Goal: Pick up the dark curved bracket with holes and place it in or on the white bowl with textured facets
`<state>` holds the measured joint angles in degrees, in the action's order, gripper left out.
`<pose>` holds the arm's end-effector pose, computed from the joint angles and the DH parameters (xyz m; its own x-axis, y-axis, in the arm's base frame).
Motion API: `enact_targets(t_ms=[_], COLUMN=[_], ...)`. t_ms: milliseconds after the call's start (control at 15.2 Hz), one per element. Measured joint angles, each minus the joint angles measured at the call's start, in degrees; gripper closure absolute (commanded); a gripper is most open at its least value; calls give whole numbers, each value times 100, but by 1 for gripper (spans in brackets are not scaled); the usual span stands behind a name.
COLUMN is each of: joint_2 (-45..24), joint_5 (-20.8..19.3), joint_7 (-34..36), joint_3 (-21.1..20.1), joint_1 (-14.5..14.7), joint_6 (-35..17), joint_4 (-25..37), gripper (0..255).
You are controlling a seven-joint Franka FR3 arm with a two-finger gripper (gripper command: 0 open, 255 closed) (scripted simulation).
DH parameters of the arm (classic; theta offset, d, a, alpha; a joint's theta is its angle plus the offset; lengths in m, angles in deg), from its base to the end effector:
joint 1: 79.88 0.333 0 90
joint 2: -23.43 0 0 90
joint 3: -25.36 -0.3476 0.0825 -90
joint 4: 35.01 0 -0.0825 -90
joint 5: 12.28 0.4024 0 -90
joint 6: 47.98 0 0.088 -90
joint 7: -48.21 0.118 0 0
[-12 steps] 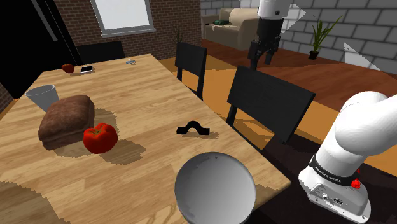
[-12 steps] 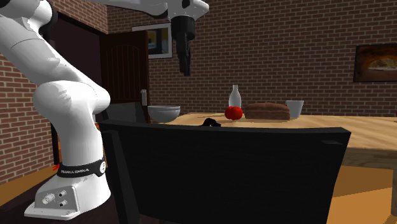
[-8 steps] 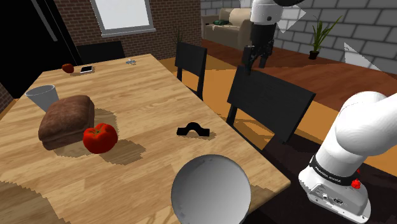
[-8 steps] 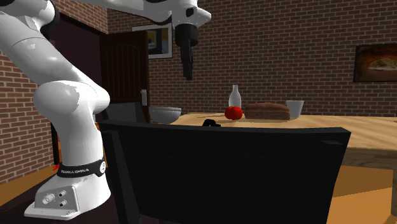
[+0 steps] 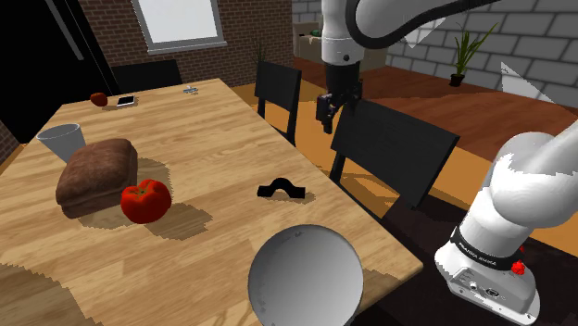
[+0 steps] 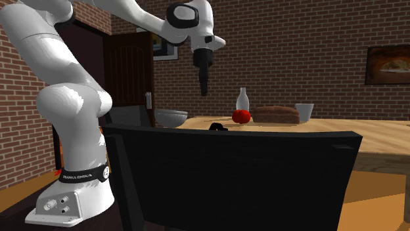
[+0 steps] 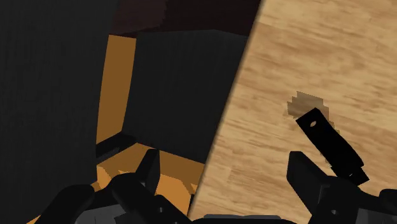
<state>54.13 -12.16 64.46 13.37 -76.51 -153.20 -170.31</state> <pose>0.3786 0.1143 0.5304 0.9986 -0.0431 0.0303 -0.0459 -0.9940 0.0995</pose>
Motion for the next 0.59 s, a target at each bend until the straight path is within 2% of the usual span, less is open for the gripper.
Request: enact_targets(t_ms=[330,594], joint_2=[-866,-1692], joint_5=[-177,-505], joint_7=[656,1226], joint_3=[-649,-1123], joint_1=[123,182], joint_6=[-371,-569], joint_4=[309,718], gripper=[0,0])
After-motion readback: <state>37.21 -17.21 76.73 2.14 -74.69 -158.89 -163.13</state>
